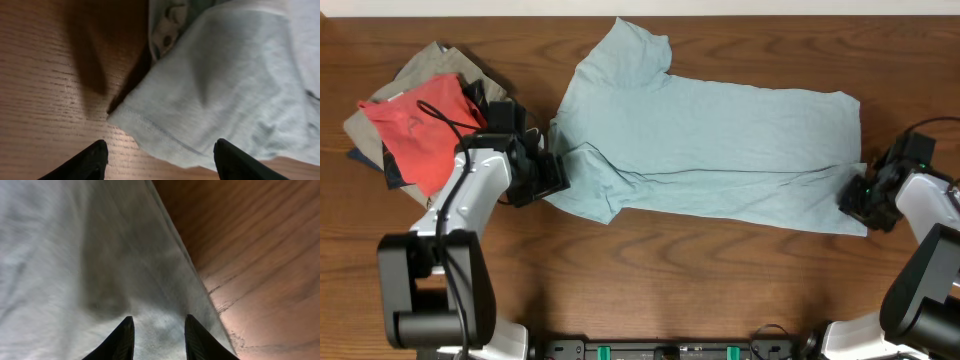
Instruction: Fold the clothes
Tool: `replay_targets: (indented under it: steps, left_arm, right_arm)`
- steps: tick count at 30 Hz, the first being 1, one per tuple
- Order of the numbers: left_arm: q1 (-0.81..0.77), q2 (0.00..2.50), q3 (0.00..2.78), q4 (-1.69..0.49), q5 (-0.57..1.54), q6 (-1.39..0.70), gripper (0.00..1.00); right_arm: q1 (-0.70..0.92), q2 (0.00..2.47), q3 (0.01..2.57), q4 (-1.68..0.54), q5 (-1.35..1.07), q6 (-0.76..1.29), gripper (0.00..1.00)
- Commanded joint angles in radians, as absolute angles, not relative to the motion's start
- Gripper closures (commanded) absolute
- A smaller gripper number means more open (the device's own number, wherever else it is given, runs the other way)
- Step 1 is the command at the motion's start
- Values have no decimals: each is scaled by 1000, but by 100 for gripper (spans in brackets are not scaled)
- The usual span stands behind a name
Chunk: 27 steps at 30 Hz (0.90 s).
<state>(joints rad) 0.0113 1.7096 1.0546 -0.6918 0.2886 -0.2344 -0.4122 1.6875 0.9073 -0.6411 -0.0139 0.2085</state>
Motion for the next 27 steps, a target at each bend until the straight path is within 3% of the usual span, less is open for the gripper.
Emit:
replay_targets:
  steps: [1, 11, 13, 20, 27]
  left_arm:
    - [15, 1752, 1044, -685, 279, -225, 29]
    - [15, 1837, 1044, -639, 279, -221, 32]
    - [15, 1839, 1044, -631, 278, -221, 41]
    - [15, 1839, 1044, -646, 279, -221, 93]
    - [15, 1807, 1079, -740, 412, -193, 94]
  right_arm:
    - [-406, 1676, 884, -628, 0, 224, 69]
    - [-406, 1676, 882, -628, 0, 224, 70]
    - [-406, 1676, 883, -628, 1, 224, 69]
    - [-406, 1676, 882, -627, 1, 224, 69]
    - [-407, 1676, 882, -627, 4, 224, 69]
